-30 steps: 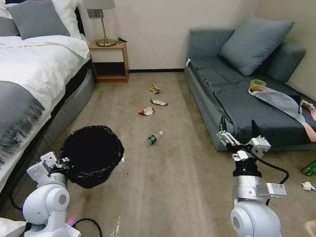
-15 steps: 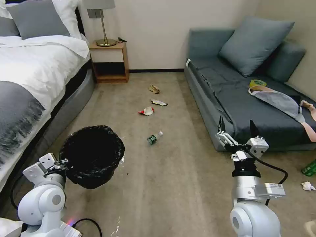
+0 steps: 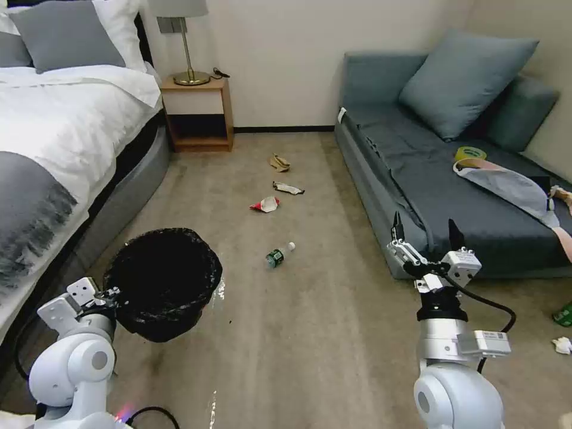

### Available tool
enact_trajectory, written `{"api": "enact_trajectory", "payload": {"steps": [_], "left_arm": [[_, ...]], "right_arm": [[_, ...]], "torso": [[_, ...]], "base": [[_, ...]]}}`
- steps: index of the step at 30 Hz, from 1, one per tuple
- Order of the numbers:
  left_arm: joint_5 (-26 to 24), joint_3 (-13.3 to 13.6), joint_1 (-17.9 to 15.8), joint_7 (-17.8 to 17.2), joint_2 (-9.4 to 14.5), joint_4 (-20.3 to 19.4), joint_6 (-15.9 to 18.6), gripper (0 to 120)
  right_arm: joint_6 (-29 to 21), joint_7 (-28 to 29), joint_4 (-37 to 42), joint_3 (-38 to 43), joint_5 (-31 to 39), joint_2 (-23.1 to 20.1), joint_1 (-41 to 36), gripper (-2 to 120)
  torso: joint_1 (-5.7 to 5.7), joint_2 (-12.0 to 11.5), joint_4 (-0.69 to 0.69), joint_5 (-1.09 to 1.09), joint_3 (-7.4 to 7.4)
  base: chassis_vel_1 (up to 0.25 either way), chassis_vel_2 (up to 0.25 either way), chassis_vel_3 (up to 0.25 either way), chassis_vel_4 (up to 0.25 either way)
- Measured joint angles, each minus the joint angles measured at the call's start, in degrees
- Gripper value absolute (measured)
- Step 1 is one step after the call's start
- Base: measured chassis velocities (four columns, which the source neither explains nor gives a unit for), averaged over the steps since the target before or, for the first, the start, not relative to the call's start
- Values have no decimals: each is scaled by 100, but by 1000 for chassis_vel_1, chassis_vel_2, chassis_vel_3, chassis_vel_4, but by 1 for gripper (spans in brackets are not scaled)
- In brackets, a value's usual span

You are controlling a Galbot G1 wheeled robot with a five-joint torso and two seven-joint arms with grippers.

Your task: Pick up the trash bin, then pick up the garbage on the floor and place it into the trash bin.

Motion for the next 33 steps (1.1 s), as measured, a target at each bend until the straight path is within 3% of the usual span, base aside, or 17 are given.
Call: {"api": "enact_trajectory", "payload": {"steps": [16, 33], "left_arm": [[15, -60, -107, 44, 19, 67, -22, 3], [36, -92, -122, 54, -20, 74, -22, 3]], "right_arm": [[39, -81, -89, 1, -47, -17, 60, 100], [80, -138, -146, -46, -42, -46, 108, 100]], "torso": [[0, 0, 0, 0, 0], [0, 0, 0, -1, 0]], "base": [[-74, 76, 74, -76], [-139, 140, 145, -141]]}}
